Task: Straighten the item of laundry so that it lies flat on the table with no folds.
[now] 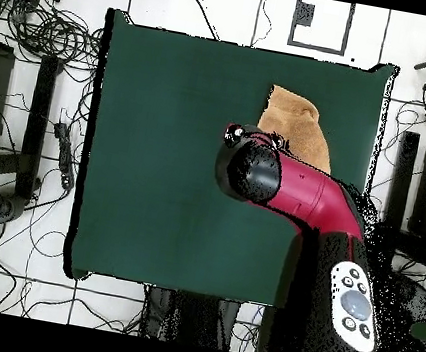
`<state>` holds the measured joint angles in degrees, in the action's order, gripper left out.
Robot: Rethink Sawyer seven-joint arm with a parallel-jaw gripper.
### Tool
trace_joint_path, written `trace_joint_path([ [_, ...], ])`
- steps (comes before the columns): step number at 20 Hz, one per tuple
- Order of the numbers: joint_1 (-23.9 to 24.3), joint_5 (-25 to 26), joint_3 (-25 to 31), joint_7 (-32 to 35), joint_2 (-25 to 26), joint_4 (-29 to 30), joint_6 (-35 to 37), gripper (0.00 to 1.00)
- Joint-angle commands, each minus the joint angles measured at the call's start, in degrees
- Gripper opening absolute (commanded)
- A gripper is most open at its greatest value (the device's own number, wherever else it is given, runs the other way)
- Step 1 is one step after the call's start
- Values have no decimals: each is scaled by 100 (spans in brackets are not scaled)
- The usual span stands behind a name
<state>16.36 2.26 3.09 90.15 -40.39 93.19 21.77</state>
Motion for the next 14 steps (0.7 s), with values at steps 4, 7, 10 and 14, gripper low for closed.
trace_joint_path([
  [4, -302, -495, 466, 982, 554, 625, 1314, 100],
  [7, -404, -468, 349, 1019, 579, 530, 1523, 100],
  [10, -506, -380, 235, 1062, 605, 441, 1472, 100],
  [14, -533, -243, 207, 1028, 694, 399, 903, 100],
])
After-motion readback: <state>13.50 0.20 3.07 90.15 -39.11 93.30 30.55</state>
